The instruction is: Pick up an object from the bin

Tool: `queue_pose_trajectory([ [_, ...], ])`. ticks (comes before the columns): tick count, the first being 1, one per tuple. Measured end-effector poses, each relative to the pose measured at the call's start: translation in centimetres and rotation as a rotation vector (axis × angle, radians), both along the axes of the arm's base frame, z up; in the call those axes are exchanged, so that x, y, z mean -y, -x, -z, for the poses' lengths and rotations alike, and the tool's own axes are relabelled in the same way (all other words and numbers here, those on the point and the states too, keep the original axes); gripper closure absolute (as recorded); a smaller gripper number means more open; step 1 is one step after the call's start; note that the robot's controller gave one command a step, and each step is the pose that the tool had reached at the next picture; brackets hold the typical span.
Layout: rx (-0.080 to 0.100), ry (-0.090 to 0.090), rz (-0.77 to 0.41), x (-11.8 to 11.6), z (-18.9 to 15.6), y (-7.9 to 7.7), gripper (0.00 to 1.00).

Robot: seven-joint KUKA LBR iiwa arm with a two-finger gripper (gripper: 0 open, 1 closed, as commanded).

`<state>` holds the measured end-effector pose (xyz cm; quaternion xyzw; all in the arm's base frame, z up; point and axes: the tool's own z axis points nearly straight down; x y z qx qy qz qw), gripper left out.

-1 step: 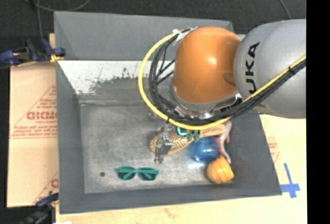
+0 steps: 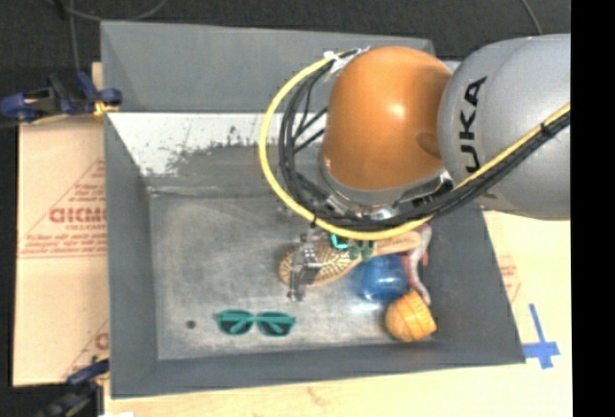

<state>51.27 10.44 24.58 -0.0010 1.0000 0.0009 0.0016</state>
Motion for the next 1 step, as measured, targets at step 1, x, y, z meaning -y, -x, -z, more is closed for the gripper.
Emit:
queue_pose_trajectory([
  [1,0.007,0.001,-0.062,-0.20,1.82,-0.13,0.00],
])
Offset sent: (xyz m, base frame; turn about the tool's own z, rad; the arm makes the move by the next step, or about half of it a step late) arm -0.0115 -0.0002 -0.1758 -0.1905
